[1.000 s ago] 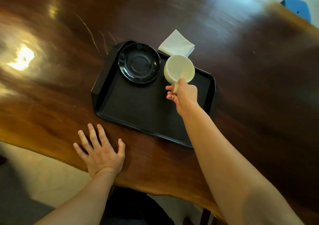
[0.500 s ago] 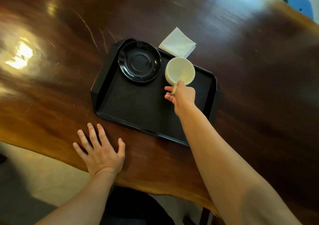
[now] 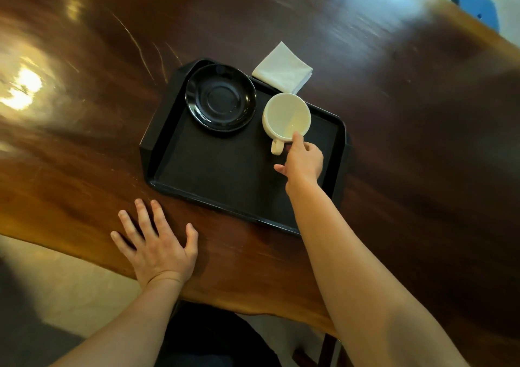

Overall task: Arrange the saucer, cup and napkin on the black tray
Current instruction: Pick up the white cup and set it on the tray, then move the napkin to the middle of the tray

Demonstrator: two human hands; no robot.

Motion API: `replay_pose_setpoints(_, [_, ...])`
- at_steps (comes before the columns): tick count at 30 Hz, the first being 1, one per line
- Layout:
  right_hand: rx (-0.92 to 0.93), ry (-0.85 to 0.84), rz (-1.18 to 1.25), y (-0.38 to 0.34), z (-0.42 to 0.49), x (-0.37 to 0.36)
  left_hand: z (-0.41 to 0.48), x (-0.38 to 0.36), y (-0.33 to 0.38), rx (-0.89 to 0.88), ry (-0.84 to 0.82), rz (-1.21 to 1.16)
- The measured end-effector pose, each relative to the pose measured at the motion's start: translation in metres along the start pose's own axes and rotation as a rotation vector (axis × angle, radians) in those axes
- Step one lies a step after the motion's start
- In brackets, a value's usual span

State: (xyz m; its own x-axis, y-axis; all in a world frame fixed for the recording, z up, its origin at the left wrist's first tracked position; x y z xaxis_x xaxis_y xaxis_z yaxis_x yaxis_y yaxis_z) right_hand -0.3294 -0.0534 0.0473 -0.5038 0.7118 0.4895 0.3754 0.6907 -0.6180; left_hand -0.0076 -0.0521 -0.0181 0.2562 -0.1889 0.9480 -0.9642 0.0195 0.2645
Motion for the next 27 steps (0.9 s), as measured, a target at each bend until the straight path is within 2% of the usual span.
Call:
replay_pose_setpoints(5, [0.309, 0.217, -0.184, -0.031, -0.001, 0.02, 0.0, 0.0, -0.001, -0.006, -0.004, -0.002])
replay_pose_setpoints(8, [0.489, 0.251, -0.307, -0.068, 0.001, 0.015, 0.0, 0.001, -0.001, -0.004, -0.005, 0.003])
replay_pose_setpoints(13, [0.622, 0.226, -0.482, -0.11, 0.017, -0.011, 0.0, 0.0, -0.001, -0.001, -0.025, 0.008])
replay_pose_setpoints(17, [0.627, 0.193, -0.603, -0.13, 0.036, -0.031, 0.0, 0.001, 0.0, 0.0, -0.048, 0.019])
replay_pose_setpoints(22, [0.542, 0.228, -0.855, -0.143, 0.055, -0.05, -0.001, 0.0, -0.001, -0.006, -0.055, 0.016])
replay_pose_setpoints(27, [0.358, 0.075, -0.974, -0.146, 0.075, -0.068, 0.0, 0.001, -0.001, -0.003, -0.061, 0.01])
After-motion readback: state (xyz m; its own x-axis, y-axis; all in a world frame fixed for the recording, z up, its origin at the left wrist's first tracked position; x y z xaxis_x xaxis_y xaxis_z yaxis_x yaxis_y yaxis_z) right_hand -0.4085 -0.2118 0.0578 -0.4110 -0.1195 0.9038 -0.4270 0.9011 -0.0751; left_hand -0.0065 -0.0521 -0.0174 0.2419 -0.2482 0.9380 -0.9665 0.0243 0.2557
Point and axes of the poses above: each hand's wrist, its own z-axis towards the middle knuckle, its own x-axis out of the back of the hand, y = z × x, the point moved 6 cm from there along z, towards the middle knuckle, and after that the axes turned 9 degrees about -z, right-handed, at the moved point
